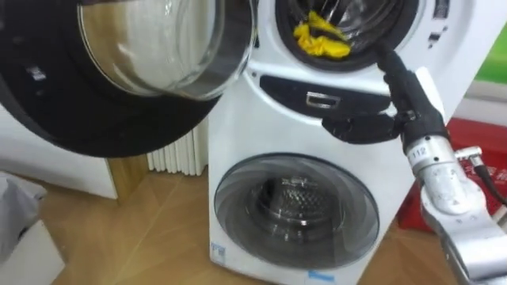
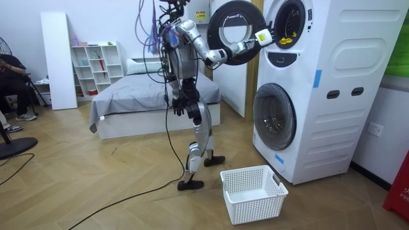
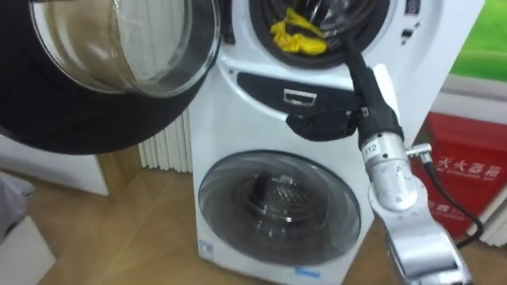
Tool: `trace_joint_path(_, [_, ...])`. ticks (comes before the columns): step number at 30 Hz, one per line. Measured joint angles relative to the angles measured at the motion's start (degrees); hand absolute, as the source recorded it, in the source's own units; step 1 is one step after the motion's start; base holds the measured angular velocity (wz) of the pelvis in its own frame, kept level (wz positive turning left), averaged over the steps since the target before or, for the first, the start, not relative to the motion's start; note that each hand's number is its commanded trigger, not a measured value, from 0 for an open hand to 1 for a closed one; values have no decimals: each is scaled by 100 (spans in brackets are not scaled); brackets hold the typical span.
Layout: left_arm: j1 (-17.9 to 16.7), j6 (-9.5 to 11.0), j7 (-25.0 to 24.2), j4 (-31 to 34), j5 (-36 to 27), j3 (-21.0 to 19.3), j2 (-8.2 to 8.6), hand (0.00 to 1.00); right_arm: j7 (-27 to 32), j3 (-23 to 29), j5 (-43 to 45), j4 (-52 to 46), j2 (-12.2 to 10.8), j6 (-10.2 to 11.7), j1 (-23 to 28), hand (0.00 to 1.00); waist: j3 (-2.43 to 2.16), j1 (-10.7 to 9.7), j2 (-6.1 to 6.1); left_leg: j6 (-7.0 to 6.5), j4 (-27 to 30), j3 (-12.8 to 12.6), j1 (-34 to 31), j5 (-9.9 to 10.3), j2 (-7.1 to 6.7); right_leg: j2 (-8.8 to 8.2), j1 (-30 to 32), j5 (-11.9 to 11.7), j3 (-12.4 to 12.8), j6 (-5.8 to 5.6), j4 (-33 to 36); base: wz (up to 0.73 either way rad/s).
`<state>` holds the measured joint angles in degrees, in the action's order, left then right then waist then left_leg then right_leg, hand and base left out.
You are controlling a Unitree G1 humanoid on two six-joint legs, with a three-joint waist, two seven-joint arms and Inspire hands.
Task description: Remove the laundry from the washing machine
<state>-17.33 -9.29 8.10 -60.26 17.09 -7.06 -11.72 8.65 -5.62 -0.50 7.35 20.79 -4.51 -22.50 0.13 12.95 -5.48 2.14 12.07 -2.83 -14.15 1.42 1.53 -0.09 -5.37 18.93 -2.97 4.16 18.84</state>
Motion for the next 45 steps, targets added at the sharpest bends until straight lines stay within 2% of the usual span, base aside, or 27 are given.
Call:
trace_joint_path(1, [-3, 18, -1, -11, -76, -14, -54, 0, 19, 7, -3, 6, 18, -2, 0, 0, -9, -56, -76, -115, -27, -66, 46, -296, -64, -78, -72, 85, 11, -99, -3, -5])
trace_joint_path(2, [29, 68, -2, -10, -80, -16, -83, 0, 24, 19, -14, 7, 33, -1, 1, 0, -34, -167, -139, -289, 91, -197, 68, -420, -129, -192, -138, 176, -2, -176, -15, 0])
trace_joint_path(3, [64, 80, -5, -8, -93, -4, -83, 0, 29, 20, -22, 10, 34, 0, 2, 0, -33, -190, -167, -382, 219, -263, 62, -387, -180, -266, -194, 232, -5, -231, -14, 0])
trace_joint_path(5, [352, 135, -27, -68, -228, 64, -63, 0, 62, 22, 27, 3, 33, -3, 41, 0, -54, -309, -257, -579, 771, -391, 59, 121, -511, -649, -323, 438, -52, -515, 292, 2])
trace_joint_path(6, [453, 155, -27, -71, -293, 66, -55, 0, 72, 29, 30, -10, 36, -3, 41, 0, -17, -332, -203, -630, 895, -422, 70, 242, -545, -723, -276, 459, -54, -556, 554, 0])
trace_joint_path(7, [624, 224, -12, -71, -329, 59, -75, 0, 84, 23, 29, -39, 36, -7, 48, 0, 15, -363, -135, -725, 1059, -509, 122, 471, -606, -876, -27, 444, -96, -605, 1415, -9])
trace_joint_path(8, [751, 258, 54, -69, -403, 56, -146, 0, 248, -1, 61, -244, 26, 54, 288, 0, 35, -391, -134, -809, 1050, -597, 289, 615, -726, -1068, 308, 247, -92, -814, 2265, -20])
trace_joint_path(9, [781, 260, 92, -73, -406, 59, -173, 0, 265, 0, 70, -290, 36, 153, 393, 0, 39, -417, -123, -842, 1029, -659, 408, 689, -765, -1154, 430, 78, -50, -823, 2614, -30])
trace_joint_path(10, [827, 263, 185, -61, -412, 70, -213, 0, 248, 12, 59, -309, 42, 258, 501, 0, 44, -528, -59, -895, 959, -663, 690, 818, -819, -1206, 558, -367, -11, -822, 3123, -32])
trace_joint_path(11, [905, 270, 270, -14, -409, 165, -261, 0, 286, 71, 87, -305, 41, 286, 578, 0, 71, -595, 76, -933, 862, -610, 940, 950, -803, -1198, 688, -722, 14, -755, 3490, -30])
trace_joint_path(12, [934, 276, 298, 42, -409, 180, -286, 0, 333, 97, 91, -318, 29, 290, 602, 0, 72, -633, 104, -947, 832, -611, 1027, 990, -768, -1171, 785, -642, -15, -730, 3568, -27])
trace_joint_path(14, [1119, 374, 355, 102, -401, 331, -387, 0, 277, 193, 124, -333, 41, 344, 691, 0, 76, -818, 134, -957, 708, -634, 1199, 1041, -623, -888, 1378, -145, -87, -669, 3268, -16])
trace_joint_path(15, [1167, 396, 367, 117, -397, 386, -392, 0, 278, 216, 135, -349, 40, 344, 692, 0, 76, -855, 140, -958, 684, -636, 1228, 1044, -589, -806, 1494, -96, -147, -647, 3024, -3])
trace_joint_path(16, [1231, 452, 369, 122, -399, 482, -375, 0, 289, 255, 203, -347, 36, 313, 695, 0, 75, -906, 151, -960, 598, -640, 1327, 1048, -542, -657, 1574, -86, -249, -634, 2293, 0])
trace_joint_path(17, [1227, 480, 367, 111, -402, 543, -331, 0, 320, 257, 272, -349, 29, 285, 700, 0, 75, -958, 154, -957, 500, -641, 1447, 1051, -517, -500, 1572, -185, -300, -578, 1459, 0])
trace_joint_path(18, [1226, 483, 367, 108, -397, 541, -302, 0, 333, 267, 276, -354, 32, 272, 701, 0, 74, -962, 152, -948, 470, -640, 1484, 1060, -517, -434, 1559, -267, -291, -548, 1113, 0])
trace_joint_path(20, [1149, 423, 361, 74, -388, 537, -228, 0, 409, 426, 284, -402, 39, 270, 701, 0, 48, -954, 183, -912, 461, -574, 1520, 1126, -472, -193, 1427, -831, -169, -325, 340, 4])
trace_joint_path(21, [1087, 414, 360, 75, -379, 537, -232, 0, 415, 460, 280, -422, 39, 270, 700, 0, 33, -938, 207, -892, 455, -574, 1526, 1137, -433, -148, 1367, -909, -178, -324, 197, 0])
trace_joint_path(22, [944, 386, 360, 73, -331, 531, -270, 0, 417, 490, 259, -470, 39, 269, 694, 0, 27, -921, 228, -850, 437, -574, 1572, 1160, -369, -67, 1210, -1130, -193, -304, -75, -6])
trace_joint_path(23, [755, 324, 361, 52, -291, 515, -304, 0, 417, 491, 198, -486, 39, 270, 693, 0, 22, -920, 228, -812, 409, -578, 1632, 1184, -347, -38, 1100, -1396, -207, -296, -246, -7])
trace_joint_path(24, [663, 294, 362, 41, -291, 501, -302, 0, 414, 494, 176, -490, 39, 272, 691, 0, 16, -917, 237, -796, 395, -577, 1659, 1197, -329, -25, 1069, -1434, -213, -289, -263, 0])
trace_joint_path(25, [485, 245, 358, 36, -279, 492, -291, 0, 410, 510, 158, -529, 40, 273, 689, 0, -16, -909, 234, -776, 347, -571, 1686, 1205, -304, 12, 1045, -1435, -205, -280, -313, 0])
trace_joint_path(28, [312, 175, 243, 37, -272, 479, -234, 0, 392, 592, 79, -678, 40, 272, 681, 0, -16, -845, 247, -699, 352, -566, 1680, 1240, -245, 77, 1049, -1400, -216, -223, -327, -1])
trace_joint_path(35, [405, 117, 52, 325, -113, 488, -68, 0, 45, 556, 75, -967, 42, 159, 681, 0, -12, -833, 259, -553, 234, -540, 1678, 1173, -173, 126, 1042, -1408, -331, -123, -420, -1])
trace_joint_path(37, [399, 93, -10, 464, -119, 500, -67, 0, -68, 541, 3, -1066, 53, 67, 681, 0, -11, -836, 256, -534, 231, -540, 1676, 1167, -149, 144, 1042, -1403, -352, -97, -422, 0])
trace_joint_path(40, [401, 87, -24, 506, -119, 496, -73, 0, -322, 516, -36, -1165, 101, 55, 681, 0, -10, -855, 239, -462, 183, -536, 1681, 1145, -121, 171, 1051, -1397, -365, -50, -431, 1])
trace_joint_path(45, [398, 87, -112, 484, -122, 499, -133, 0, -830, 398, -55, -1613, 202, -236, 681, 0, -10, -924, 202, -371, 162, -486, 1675, 1136, -67, 217, 1053, -1372, -420, 44, -432, 4])
